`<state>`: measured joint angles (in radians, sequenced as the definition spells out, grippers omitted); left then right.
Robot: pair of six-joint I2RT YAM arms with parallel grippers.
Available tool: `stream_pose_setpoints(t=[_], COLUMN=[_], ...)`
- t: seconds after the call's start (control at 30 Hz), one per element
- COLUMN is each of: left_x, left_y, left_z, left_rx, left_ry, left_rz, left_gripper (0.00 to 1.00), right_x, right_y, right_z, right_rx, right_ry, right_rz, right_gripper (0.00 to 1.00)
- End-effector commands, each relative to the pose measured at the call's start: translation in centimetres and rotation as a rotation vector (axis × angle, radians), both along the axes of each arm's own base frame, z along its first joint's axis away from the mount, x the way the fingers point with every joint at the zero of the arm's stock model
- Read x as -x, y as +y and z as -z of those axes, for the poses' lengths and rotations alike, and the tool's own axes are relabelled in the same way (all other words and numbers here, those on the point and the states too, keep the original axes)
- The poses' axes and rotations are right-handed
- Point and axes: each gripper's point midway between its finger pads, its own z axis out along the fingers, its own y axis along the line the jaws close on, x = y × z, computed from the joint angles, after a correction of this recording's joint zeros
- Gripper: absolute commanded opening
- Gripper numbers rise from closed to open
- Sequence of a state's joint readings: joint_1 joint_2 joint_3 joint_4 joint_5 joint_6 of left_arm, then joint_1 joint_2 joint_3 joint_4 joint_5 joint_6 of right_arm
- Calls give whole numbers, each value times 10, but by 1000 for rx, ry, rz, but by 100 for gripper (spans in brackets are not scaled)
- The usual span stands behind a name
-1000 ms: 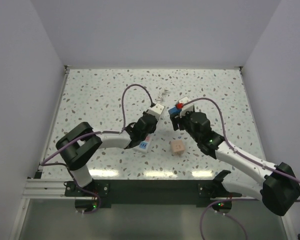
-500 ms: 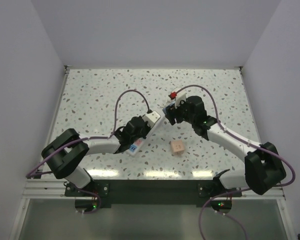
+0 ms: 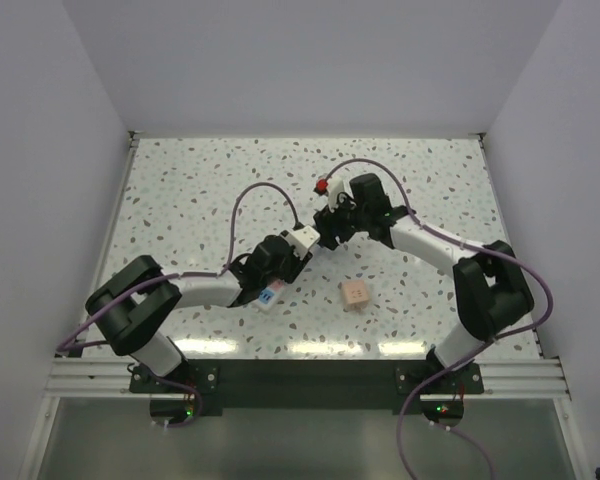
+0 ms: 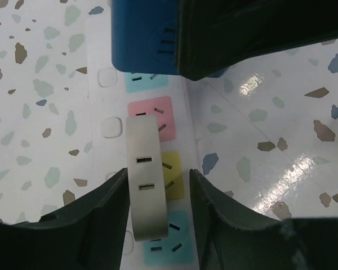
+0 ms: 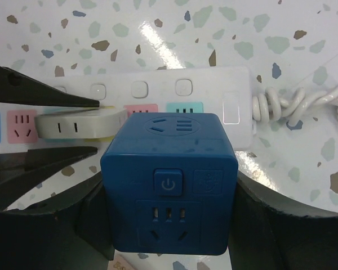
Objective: Insert the plug
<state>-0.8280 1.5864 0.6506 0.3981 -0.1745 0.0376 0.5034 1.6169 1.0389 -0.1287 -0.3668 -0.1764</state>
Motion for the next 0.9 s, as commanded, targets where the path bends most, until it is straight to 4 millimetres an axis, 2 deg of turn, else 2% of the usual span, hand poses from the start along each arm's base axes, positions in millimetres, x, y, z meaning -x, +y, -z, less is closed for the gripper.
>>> stream_pose_setpoints(t=[0.0, 0.03, 0.2, 0.43, 0.53, 0.87], left_x=[9, 8, 5, -1, -1, 1], left_y=[3, 5, 17, 31, 30, 31], left_z=[8, 2, 0, -3, -4, -2], left_rx=[19, 32, 40, 51, 58, 51], left_ry=[56, 43, 30, 20, 21, 29], left_rz=[-19, -28, -79, -148, -141, -142], left_gripper=[51, 53, 54, 47, 47, 47], right_x=[-9, -10, -17, -21, -25, -37], right_y=[14, 14, 17, 15, 16, 25], right_z=[-13, -11, -1, 11, 13, 4], right_rx=[-12, -8, 15, 49, 58, 45], right_ry=[-3, 3, 33, 53, 48, 11], right_rz=[-74, -75, -73, -72, -80, -102], right_gripper=[0, 0, 0, 0, 0, 0])
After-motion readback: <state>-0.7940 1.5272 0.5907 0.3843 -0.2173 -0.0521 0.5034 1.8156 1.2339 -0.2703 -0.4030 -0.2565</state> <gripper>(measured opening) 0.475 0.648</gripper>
